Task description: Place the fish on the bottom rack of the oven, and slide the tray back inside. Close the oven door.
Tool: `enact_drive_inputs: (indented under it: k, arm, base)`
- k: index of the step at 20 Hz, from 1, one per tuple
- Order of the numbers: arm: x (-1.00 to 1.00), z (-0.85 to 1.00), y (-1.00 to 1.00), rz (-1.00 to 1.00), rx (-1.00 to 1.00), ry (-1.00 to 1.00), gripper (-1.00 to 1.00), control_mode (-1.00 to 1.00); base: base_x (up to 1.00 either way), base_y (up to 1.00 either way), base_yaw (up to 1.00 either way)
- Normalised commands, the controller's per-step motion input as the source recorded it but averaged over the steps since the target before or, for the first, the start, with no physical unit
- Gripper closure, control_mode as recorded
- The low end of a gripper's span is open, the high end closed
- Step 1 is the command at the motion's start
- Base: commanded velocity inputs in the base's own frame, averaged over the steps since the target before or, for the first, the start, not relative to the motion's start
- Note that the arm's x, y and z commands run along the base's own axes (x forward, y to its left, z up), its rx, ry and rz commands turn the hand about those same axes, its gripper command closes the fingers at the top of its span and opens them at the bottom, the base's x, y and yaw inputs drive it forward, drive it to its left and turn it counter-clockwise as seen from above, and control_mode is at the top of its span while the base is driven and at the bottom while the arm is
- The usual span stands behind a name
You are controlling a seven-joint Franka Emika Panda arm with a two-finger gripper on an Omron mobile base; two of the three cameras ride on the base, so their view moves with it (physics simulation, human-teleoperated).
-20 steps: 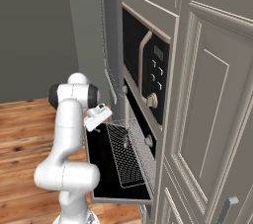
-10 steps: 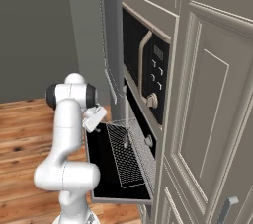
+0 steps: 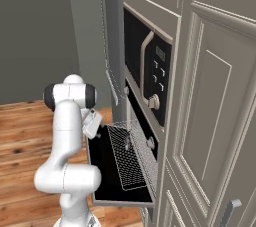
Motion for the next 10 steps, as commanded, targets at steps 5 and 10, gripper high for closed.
enact_drive_inputs:
  k: [5, 10]
  arm:
    - [-0.02, -0.05, 0.0, 0.18, 0.19, 0.12, -1.0, -1.0]
    - [0.0, -0.04, -0.17, 0.13, 0.27, 0.1, -1.0, -1.0]
  base:
    - [0.0, 0.0, 0.0]
    - [0.0, 0.0, 0.0]
